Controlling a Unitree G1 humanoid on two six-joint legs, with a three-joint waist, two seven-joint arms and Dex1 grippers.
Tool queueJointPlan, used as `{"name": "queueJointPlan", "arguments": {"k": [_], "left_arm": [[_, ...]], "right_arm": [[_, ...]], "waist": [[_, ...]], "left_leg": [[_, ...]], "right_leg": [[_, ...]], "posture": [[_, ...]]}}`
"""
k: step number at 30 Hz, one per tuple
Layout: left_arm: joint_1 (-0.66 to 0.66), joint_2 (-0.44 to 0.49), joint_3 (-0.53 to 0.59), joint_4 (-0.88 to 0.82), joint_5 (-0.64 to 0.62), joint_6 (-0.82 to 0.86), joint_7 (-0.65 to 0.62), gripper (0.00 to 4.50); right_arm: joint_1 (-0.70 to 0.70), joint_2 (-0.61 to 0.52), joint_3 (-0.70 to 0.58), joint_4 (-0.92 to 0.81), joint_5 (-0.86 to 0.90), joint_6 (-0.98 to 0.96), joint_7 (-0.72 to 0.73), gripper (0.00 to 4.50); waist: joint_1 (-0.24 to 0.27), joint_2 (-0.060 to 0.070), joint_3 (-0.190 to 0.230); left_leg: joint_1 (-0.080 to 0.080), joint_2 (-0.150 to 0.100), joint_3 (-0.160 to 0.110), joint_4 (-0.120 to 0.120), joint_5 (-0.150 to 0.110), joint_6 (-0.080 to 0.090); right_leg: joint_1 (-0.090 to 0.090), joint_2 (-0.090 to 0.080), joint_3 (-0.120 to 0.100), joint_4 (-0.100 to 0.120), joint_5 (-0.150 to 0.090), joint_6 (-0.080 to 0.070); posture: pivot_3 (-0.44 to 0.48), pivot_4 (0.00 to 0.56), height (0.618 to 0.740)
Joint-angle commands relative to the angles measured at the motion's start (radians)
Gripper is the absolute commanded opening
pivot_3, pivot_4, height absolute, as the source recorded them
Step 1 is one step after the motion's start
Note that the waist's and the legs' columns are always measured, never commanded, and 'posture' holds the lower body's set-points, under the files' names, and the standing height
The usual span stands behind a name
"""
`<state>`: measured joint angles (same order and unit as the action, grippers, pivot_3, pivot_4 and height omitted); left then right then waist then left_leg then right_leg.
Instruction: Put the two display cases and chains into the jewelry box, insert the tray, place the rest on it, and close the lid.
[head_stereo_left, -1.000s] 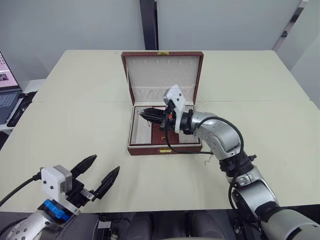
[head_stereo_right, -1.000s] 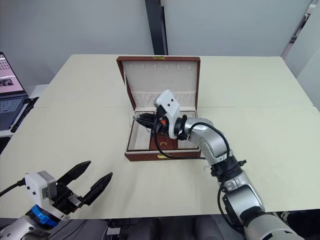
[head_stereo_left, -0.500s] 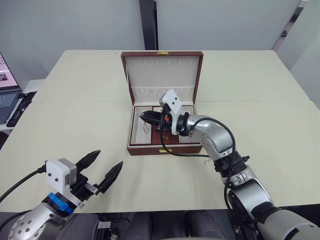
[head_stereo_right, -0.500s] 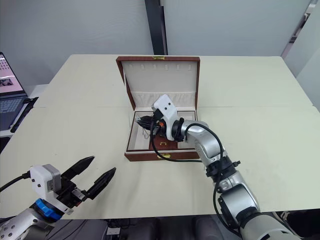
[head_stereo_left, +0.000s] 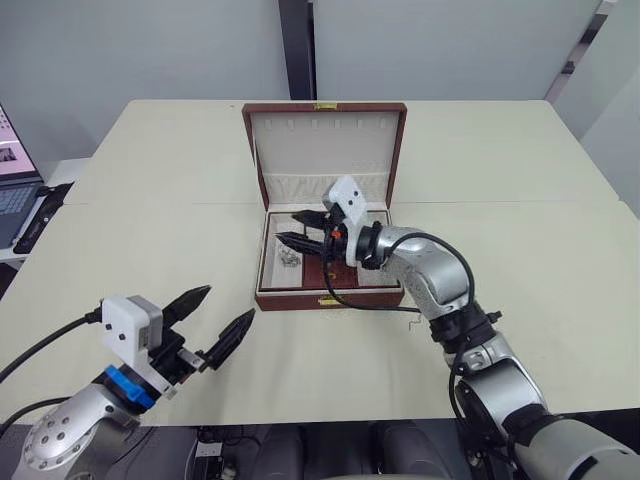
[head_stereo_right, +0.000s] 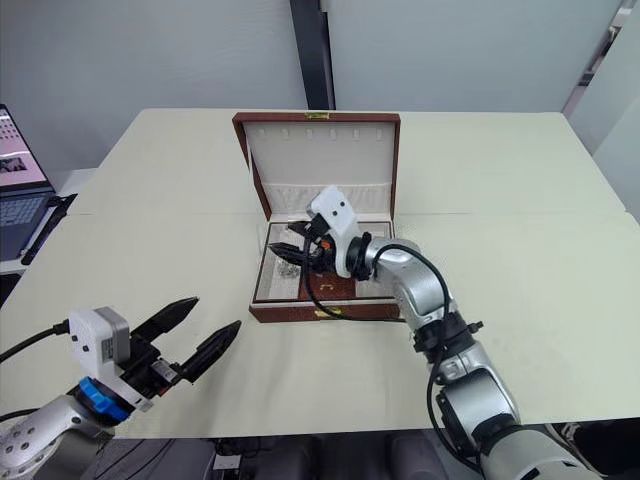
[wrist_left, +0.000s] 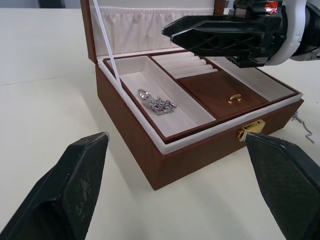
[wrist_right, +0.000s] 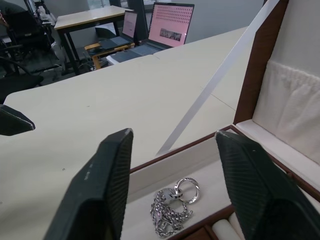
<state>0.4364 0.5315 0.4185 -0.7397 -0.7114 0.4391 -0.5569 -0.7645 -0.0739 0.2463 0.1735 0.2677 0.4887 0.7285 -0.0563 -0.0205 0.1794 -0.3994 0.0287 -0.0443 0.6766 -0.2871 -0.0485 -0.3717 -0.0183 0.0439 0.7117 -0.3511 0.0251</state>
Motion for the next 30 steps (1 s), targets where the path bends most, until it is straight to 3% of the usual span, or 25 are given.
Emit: {"name": "queueJointPlan", "arguments": {"k": [1,3,10,14,18,30], "left_arm": [[-0.03,0.025,-0.005,0.003,-0.026,0.016,-0.012,4.5],[-0.054,0.044,0.01,0.022,-0.038,0.029,-0.021,4.5],[-0.132,0.161,0.073,0.138,-0.085,0.09,-0.1,4.5],[-0.214,0.259,0.118,0.244,-0.086,0.113,-0.159,4.5],[-0.253,0.328,0.149,0.328,-0.07,0.122,-0.217,4.5],[-0.327,0.454,0.184,0.576,0.04,0.071,-0.373,4.5]], "right_arm": [[-0.013,-0.03,-0.039,-0.091,0.036,0.002,0.031,4.0],[0.007,-0.079,-0.059,-0.129,0.049,0.001,0.061,4.47],[0.121,-0.321,-0.134,-0.229,0.082,-0.046,0.208,4.47],[0.253,-0.53,-0.261,-0.235,0.113,-0.088,0.314,4.47],[0.372,-0.659,-0.388,-0.232,0.163,-0.083,0.365,4.47],[0.633,-0.781,-0.628,-0.243,0.179,-0.095,0.323,4.47]], "waist": [[0.0,0.0,0.0],[0.002,0.0,0.0],[0.013,0.0,0.001],[0.022,0.001,0.002],[0.024,0.001,0.003],[0.022,0.002,0.004]], "left_leg": [[0.0,0.0,0.0,0.0,0.0,0.0],[0.0,0.0,0.0,0.0,0.0,0.0],[0.0,-0.001,-0.001,0.0,0.0,0.0],[-0.001,-0.001,-0.001,0.0,0.0,0.0],[-0.001,-0.001,0.0,0.0,0.0,0.0],[0.0,-0.001,0.002,-0.001,0.0,0.0]], "right_leg": [[0.0,0.0,0.0,0.0,0.0,0.0],[0.0,0.0,0.0,0.0,0.0,0.0],[0.001,-0.001,-0.001,-0.002,0.0,0.0],[0.001,0.0,-0.001,-0.002,0.0,0.0],[0.002,-0.001,-0.001,-0.005,0.0,0.0],[0.002,0.0,0.0,-0.004,0.0,0.0]], "posture": [[0.0,0.15,0.74],[0.0,0.15,0.74],[0.0,0.15,0.74],[0.0,0.15,0.74],[0.0,0.15,0.74],[0.0,0.15,0.74]]}}
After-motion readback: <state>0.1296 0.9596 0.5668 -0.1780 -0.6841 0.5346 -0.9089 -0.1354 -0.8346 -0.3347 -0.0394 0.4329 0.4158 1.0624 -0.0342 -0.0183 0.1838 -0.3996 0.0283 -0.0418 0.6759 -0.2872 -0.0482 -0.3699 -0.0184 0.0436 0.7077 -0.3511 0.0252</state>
